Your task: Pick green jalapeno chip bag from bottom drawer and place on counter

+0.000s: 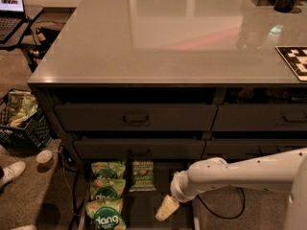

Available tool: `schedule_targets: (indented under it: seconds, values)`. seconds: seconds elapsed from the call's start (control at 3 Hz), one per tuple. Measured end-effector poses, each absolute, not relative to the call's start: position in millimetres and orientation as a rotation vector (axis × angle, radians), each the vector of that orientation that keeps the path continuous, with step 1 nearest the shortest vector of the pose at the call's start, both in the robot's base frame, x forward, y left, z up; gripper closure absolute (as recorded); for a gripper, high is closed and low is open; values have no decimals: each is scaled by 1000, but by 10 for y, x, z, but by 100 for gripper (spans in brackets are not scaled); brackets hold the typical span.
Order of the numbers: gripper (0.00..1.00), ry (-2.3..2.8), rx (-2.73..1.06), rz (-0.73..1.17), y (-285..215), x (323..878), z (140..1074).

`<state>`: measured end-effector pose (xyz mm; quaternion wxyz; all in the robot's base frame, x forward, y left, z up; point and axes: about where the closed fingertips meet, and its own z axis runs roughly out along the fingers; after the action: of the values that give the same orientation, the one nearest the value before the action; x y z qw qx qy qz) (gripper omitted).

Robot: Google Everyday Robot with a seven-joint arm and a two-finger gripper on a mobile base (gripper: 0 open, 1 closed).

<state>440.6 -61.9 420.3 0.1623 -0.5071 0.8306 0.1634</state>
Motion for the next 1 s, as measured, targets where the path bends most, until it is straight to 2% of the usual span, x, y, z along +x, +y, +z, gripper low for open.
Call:
schedule_targets:
  seconds: [0.33,1.0]
  values:
    - [0,2375,-1404,564,-347,4502,3902]
    - [0,2342,-1379,579,-267,4706,3813]
